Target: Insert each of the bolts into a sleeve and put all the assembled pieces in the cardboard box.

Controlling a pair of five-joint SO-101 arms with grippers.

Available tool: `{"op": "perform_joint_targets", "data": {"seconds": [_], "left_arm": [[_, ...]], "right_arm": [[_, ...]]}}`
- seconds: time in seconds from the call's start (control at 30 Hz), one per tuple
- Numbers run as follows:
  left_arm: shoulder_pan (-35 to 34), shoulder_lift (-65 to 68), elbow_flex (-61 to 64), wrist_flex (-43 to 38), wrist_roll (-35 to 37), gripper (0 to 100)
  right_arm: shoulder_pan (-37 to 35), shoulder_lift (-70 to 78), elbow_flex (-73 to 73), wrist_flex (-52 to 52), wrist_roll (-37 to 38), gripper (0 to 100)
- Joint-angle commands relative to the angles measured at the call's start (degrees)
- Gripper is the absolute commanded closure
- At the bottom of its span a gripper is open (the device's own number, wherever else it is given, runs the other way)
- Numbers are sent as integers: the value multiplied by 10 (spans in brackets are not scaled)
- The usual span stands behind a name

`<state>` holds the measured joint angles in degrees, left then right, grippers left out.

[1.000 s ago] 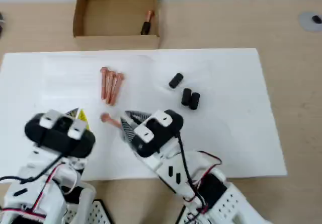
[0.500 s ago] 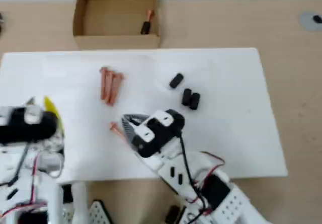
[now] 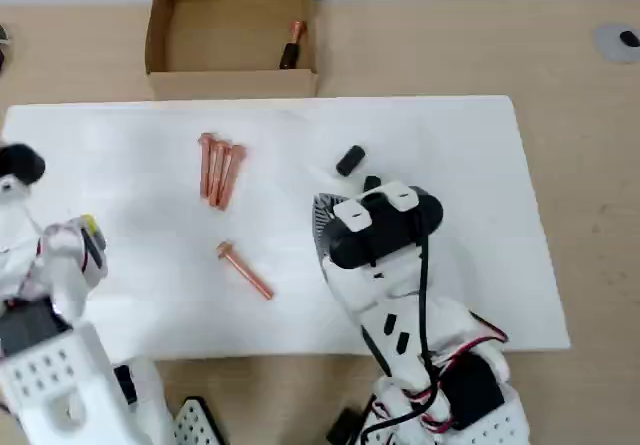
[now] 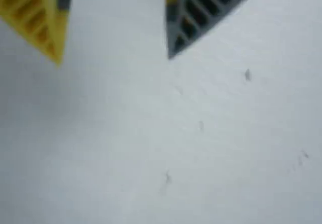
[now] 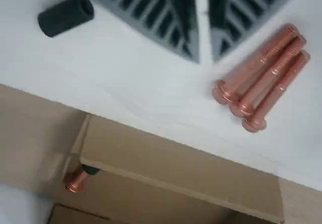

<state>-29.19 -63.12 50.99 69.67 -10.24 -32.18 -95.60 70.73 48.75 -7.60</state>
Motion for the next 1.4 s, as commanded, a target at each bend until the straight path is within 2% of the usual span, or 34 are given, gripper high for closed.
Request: {"op": "perform_joint_targets", "data": {"seconds": [0.0,0.17,0.3,0.4,0.5,0.63,0.8,0.97,1.1,1.37], "left_arm": [[62,119,-121,76,5,850],[196,221,-219,204,7,850],[271,221,-249,233,85,850],[285,225,-252,233,161,850],[285,226,-241,238,198,847],[286,258,-227,252,198,846],[287,391,-239,253,198,846],[290,544,-301,268,198,850],[317,604,-359,269,202,850],[395,610,-433,265,335,850]], "right_arm": [[11,0,-41,31,1,988],[11,32,-68,100,1,988],[12,89,-114,137,1,988],[18,140,-156,168,1,988],[47,198,-196,187,0,988],[80,269,-255,213,0,988],[84,320,-301,232,0,988],[83,340,-299,232,-32,988],[83,342,-294,232,-31,988],[84,340,-247,232,-29,988]]}}
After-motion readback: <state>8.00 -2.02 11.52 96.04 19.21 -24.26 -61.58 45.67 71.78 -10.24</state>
